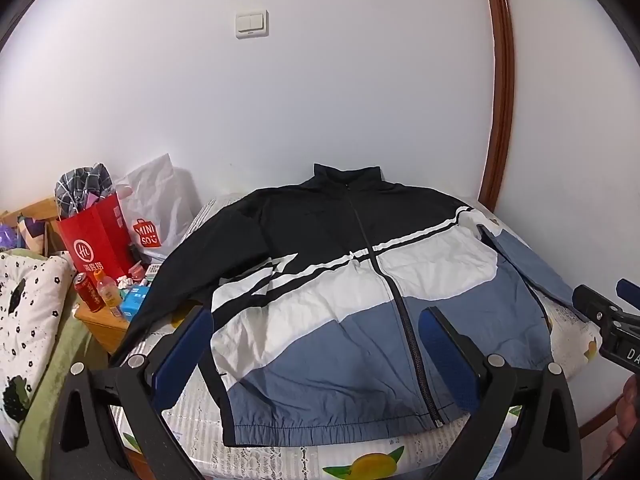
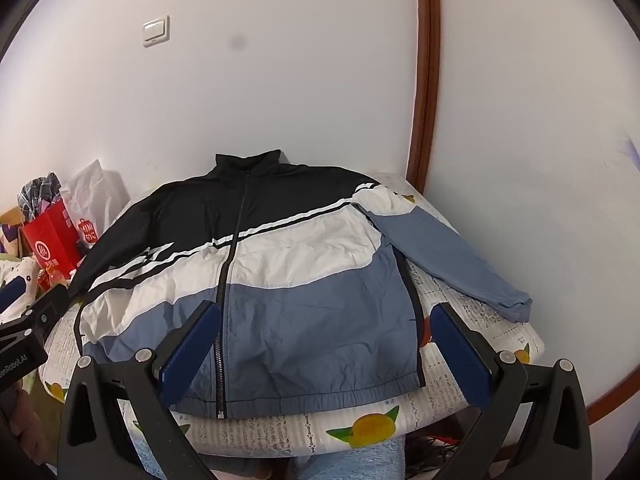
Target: Fold large clothes
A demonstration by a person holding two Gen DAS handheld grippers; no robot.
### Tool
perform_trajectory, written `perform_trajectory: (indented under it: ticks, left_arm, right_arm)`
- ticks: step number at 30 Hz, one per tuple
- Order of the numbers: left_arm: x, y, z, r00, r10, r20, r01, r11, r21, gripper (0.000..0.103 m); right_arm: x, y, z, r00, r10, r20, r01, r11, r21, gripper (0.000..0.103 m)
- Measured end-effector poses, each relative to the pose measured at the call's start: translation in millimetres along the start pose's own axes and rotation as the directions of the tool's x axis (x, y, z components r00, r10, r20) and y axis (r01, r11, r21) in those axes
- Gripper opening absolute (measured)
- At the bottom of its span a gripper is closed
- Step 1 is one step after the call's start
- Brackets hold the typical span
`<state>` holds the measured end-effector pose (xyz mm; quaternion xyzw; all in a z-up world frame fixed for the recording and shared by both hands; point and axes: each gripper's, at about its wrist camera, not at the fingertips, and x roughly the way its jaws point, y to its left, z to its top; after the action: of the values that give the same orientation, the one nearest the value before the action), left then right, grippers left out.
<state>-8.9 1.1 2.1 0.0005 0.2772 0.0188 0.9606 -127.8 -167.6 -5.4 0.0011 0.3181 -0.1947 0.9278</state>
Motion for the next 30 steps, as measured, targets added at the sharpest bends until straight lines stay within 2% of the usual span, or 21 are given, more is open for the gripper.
perform_trajectory:
  ticks: [30]
  left_arm:
    - [-6.9,4.0,6.4,1.0,0.006,0.017,-0.005,1.0,-0.009,0.103]
  right_arm:
    - [-2.6,2.5,-4.5,1.0,0.006,0.013,-0.006,1.0,-0.003,0.103]
